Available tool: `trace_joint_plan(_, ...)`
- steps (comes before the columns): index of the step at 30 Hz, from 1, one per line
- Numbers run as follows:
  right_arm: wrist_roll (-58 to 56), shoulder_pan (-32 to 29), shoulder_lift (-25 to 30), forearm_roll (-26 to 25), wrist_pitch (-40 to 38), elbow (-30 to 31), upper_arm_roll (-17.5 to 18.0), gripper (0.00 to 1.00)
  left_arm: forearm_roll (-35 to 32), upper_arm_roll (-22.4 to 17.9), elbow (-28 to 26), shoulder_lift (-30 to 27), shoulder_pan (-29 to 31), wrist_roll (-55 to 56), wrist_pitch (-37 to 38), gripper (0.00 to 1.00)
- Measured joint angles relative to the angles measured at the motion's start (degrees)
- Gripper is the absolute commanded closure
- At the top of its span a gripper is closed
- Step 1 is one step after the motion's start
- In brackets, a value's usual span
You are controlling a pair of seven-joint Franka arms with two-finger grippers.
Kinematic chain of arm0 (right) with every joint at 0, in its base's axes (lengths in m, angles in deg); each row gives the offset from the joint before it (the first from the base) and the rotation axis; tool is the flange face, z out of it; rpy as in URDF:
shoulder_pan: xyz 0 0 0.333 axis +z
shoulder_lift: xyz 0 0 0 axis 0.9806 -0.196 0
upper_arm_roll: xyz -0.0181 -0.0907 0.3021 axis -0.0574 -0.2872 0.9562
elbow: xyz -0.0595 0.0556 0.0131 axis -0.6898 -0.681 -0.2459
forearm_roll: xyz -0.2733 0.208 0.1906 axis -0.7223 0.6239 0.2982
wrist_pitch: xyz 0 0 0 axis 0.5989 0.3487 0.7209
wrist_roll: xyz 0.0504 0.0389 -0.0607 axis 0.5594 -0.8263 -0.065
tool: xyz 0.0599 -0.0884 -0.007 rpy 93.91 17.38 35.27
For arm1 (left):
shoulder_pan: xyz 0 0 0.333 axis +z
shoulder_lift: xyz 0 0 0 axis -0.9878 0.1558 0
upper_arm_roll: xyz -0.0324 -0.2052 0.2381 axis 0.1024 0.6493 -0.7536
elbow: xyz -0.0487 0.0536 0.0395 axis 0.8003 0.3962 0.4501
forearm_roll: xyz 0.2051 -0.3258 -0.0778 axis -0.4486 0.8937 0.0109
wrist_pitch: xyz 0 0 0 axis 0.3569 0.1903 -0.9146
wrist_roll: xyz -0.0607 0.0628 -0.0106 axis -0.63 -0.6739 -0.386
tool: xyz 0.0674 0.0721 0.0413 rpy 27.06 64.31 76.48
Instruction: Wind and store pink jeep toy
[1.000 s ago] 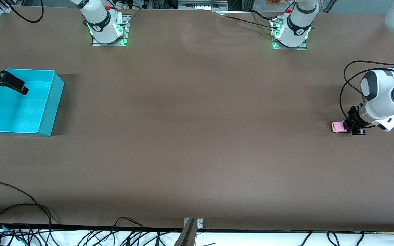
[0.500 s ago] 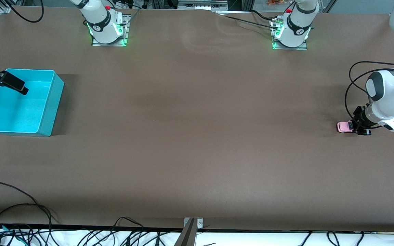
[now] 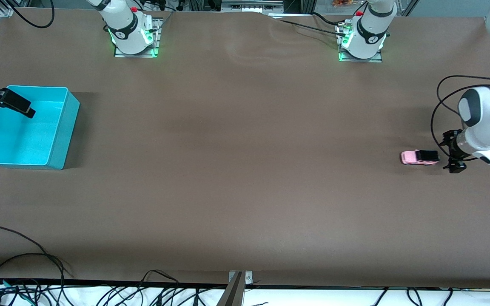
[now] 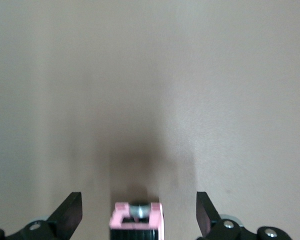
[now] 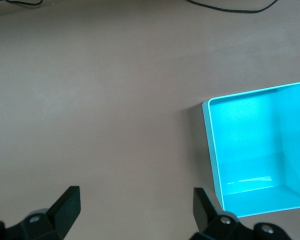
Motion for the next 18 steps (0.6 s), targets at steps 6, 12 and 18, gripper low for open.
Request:
trace_joint_plan(6, 0.0, 0.0, 0.0, 0.0, 0.0, 0.0, 0.0, 0.0, 0.1, -0.2, -0.1, -6.9, -3.1, -4.3, 7.7, 0.0)
trace_joint_plan(12, 0.0, 0.0, 0.0, 0.0, 0.0, 0.0, 0.0, 0.0, 1.2, -3.6, -0.1, -13.9, -11.2, -8.5, 14.8, 0.0)
trace_joint_plan(18, 0.0, 0.0, 0.0, 0.0, 0.0, 0.0, 0.0, 0.0, 2.9, -4.3, 0.4, -19.2, -16.1, -14.4, 18.7, 0.0)
